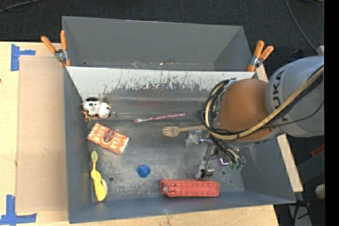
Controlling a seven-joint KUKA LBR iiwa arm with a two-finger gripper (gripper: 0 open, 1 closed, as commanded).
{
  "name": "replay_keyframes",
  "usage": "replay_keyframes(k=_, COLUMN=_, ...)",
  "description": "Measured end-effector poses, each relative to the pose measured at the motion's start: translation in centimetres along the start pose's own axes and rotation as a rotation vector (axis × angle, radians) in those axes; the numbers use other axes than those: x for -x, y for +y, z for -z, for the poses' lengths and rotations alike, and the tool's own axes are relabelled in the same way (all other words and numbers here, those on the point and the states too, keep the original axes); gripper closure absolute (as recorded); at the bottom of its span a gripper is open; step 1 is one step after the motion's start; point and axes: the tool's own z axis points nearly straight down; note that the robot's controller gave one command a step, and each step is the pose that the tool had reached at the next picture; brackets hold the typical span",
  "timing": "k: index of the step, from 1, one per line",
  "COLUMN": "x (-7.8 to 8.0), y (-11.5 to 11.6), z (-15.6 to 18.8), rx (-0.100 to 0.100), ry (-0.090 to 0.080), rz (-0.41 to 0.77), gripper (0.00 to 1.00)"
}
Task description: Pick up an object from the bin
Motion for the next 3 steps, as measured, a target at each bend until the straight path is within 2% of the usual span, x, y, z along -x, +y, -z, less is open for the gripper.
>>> replay_keyframes(k=1, x=-1.4, y=-0.1, z=0.2, rx=-0.005, ry=-0.022, rz=-0.133, gripper=0.00)
replay_keyframes(k=2, x=-0.6, y=0.5, z=0.5, rx=-0.004, ry=-0.024, rz=-0.004, gripper=0.00)
replay_keyframes(k=3, x=0.6, y=5.1, z=4.8, rx=-0.003, ry=-0.020, rz=-0.170, gripper=0.00)
